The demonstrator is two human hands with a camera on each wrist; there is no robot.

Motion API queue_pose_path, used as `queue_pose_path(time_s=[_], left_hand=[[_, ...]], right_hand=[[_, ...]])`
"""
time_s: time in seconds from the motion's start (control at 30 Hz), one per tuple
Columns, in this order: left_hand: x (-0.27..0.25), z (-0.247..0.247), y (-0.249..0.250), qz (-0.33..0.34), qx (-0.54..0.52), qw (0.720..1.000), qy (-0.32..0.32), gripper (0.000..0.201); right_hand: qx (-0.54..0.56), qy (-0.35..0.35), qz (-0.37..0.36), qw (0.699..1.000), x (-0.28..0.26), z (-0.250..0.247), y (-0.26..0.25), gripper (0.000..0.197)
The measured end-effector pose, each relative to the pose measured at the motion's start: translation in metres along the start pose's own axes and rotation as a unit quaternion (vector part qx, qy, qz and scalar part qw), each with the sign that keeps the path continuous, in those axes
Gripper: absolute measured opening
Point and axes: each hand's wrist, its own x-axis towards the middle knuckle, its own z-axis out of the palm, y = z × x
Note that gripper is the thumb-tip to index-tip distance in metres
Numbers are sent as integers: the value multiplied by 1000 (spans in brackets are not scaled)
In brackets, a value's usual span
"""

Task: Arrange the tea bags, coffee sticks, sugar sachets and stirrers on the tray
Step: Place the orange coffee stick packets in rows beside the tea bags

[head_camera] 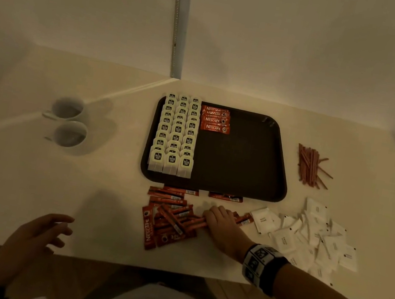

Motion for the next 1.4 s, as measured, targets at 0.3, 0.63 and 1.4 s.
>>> queue_pose_path(time_s=[0.3,0.63,1.4], left_hand=[[7,10,20,45,13,999,4,18],[37,35,85,146,72,986,-47,22],[79,160,223,111,-23,896,-429,30]], right_hand=[[21,15,-13,1000,8,-4,-5,42],[253,69,71,962,14,-43,-5,20],[870,242,89,420,69,-227,1,13]])
